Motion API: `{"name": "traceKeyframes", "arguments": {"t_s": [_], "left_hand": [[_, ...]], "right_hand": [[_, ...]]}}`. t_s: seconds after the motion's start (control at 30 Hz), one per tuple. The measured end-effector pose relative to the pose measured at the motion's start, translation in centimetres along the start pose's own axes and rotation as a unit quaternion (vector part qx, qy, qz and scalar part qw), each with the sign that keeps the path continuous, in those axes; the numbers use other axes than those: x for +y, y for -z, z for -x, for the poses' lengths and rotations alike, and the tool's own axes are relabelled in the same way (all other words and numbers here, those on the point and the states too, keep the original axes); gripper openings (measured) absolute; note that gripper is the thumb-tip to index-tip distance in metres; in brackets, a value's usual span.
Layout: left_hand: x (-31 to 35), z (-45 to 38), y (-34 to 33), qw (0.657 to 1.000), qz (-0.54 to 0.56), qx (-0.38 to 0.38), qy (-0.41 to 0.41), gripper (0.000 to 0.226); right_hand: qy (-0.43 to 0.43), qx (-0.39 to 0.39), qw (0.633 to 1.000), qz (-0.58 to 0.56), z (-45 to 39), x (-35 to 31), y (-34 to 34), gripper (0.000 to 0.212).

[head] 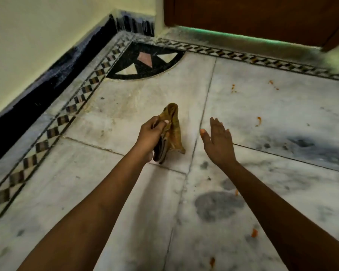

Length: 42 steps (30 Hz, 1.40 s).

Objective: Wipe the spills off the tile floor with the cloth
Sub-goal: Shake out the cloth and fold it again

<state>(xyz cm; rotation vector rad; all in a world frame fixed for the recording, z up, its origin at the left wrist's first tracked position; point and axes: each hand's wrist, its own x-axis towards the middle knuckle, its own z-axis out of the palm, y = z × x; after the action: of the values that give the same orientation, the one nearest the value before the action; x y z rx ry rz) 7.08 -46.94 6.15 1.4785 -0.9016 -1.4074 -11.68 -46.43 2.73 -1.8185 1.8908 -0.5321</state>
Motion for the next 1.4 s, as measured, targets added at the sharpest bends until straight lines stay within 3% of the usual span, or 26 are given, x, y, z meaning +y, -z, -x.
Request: {"name": "traceKeyframes", "arguments": {"t_s": [0.13,0.33,0.5,0.63,0.8,0.9,1.03,1.17,1.4], "left_hand": [[2.9,3.0,-5.1,0.996,0.071,-0.048,0.037,0.006],[6.3,7.7,-12.5,0.984,0.093,-0.123,0.088,0.023],[5.8,10.7,-15.8,0.966,0.126,-0.162,0.157,0.033],[5.9,11.8,-17.6,0.96,0.143,-0.173,0.167,0.049],[6.6,13.2,-19.1,0.959,0.089,-0.243,0.116,0.058],[7.5,14.0,-19.2,0.96,0.036,-0.264,0.087,0.058],[9.9,15.3,-20.4,0.963,0.014,-0.257,0.076,0.041],[12.8,15.5,-21.8,0.965,-0.003,-0.248,0.079,0.06],[15.4,14.5,-22.3,0.986,-0.106,-0.087,0.091,0.022]], "right_hand": [[-0.079,-0.012,0.98,-0.18,4.1,-0.1,5.7,0.056],[-0.101,0.013,0.97,-0.219,9.4,2.1,13.4,0.053],[-0.014,-0.002,0.972,-0.233,12.7,3.6,15.4,0.05],[0.052,-0.01,0.958,-0.283,14.8,3.8,16.5,0.029],[0.082,0.014,0.943,-0.323,14.6,5.5,17.5,0.044],[0.085,-0.018,0.922,-0.378,14.0,6.1,18.5,0.042],[0.093,-0.025,0.902,-0.421,13.4,6.1,20.9,0.024],[0.048,0.003,0.879,-0.475,12.3,5.5,24.4,0.019],[-0.071,-0.005,0.876,-0.477,9.8,3.0,28.9,0.02]]}}
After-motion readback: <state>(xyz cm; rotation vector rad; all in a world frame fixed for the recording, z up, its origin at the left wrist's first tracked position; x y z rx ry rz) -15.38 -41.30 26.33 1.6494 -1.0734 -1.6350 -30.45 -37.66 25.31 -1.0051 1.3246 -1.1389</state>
